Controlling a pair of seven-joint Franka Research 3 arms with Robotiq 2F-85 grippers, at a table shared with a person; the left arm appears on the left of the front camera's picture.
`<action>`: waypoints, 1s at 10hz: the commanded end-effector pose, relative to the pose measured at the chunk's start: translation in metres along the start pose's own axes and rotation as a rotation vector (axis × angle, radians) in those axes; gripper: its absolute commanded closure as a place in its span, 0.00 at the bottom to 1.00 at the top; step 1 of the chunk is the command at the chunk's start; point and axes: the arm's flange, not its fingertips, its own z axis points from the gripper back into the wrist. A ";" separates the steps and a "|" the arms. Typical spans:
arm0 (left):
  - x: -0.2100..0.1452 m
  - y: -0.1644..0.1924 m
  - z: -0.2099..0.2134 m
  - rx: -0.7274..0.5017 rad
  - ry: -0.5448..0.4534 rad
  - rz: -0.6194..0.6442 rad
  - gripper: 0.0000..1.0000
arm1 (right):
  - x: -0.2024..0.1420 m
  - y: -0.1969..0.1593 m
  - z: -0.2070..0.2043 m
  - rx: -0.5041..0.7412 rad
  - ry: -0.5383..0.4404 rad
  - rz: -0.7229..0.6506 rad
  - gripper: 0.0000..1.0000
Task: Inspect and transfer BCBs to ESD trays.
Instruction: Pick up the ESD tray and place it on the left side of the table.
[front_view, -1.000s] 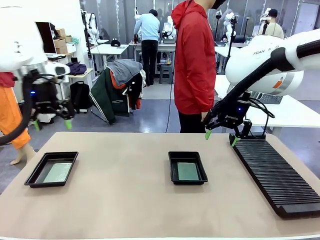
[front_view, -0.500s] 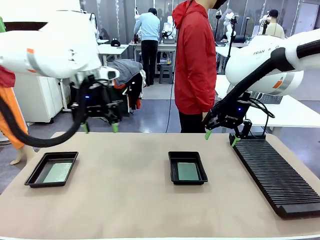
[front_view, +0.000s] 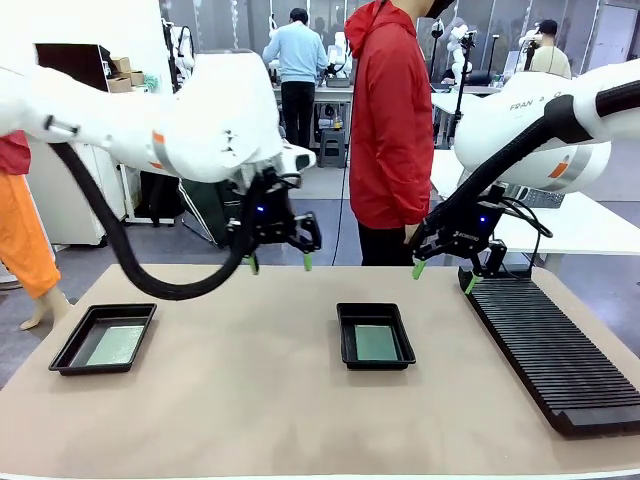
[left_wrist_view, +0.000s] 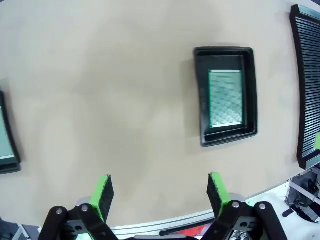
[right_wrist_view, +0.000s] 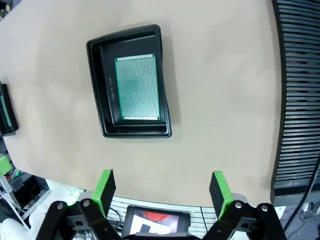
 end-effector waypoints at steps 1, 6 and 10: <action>0.013 -0.027 -0.017 0.010 -0.030 0.007 0.00 | -0.007 -0.032 -0.009 0.091 -0.037 0.021 0.00; 0.021 -0.094 -0.063 0.057 -0.019 -0.055 0.00 | -0.015 -0.098 -0.027 0.295 -0.051 0.083 0.00; 0.026 -0.114 -0.096 0.102 -0.009 -0.052 0.00 | -0.013 -0.137 -0.037 0.390 -0.026 0.154 0.00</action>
